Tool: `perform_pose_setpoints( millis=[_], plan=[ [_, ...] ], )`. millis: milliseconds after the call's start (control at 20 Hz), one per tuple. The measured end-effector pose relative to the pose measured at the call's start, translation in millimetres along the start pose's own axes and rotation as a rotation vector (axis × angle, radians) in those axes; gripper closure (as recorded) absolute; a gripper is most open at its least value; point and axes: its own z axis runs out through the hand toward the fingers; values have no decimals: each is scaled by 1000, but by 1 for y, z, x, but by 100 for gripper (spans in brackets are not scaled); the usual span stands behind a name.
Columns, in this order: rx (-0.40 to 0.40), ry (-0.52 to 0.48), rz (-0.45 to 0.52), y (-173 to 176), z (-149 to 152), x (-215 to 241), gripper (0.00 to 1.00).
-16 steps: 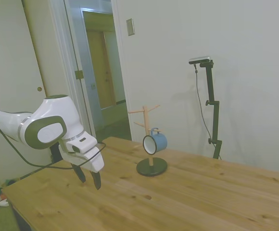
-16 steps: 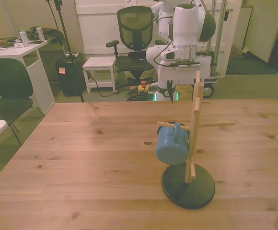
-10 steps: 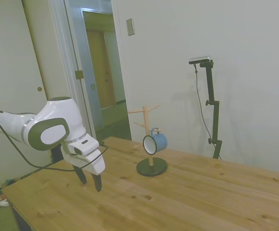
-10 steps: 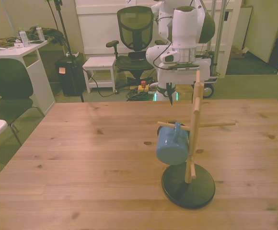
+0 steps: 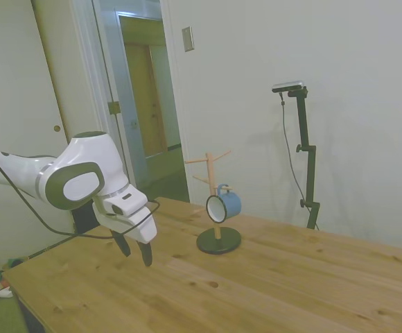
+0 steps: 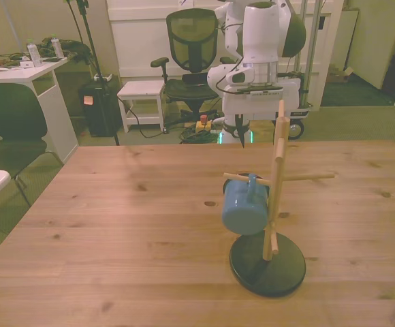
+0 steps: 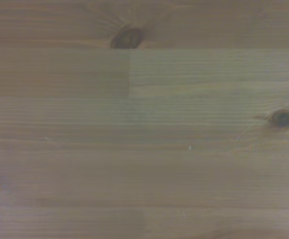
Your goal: Unload the mug
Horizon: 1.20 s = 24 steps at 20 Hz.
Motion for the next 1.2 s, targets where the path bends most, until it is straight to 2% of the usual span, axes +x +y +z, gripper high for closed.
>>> perform_pose_setpoints(
  millis=[550, 900, 1200],
  plan=[
    [32, 16, 12, -20, -9, 27, 0],
    [87, 22, 89, -27, -23, 76, 0],
    [133, 41, 165, -17, -39, 118, 0]
  ],
)
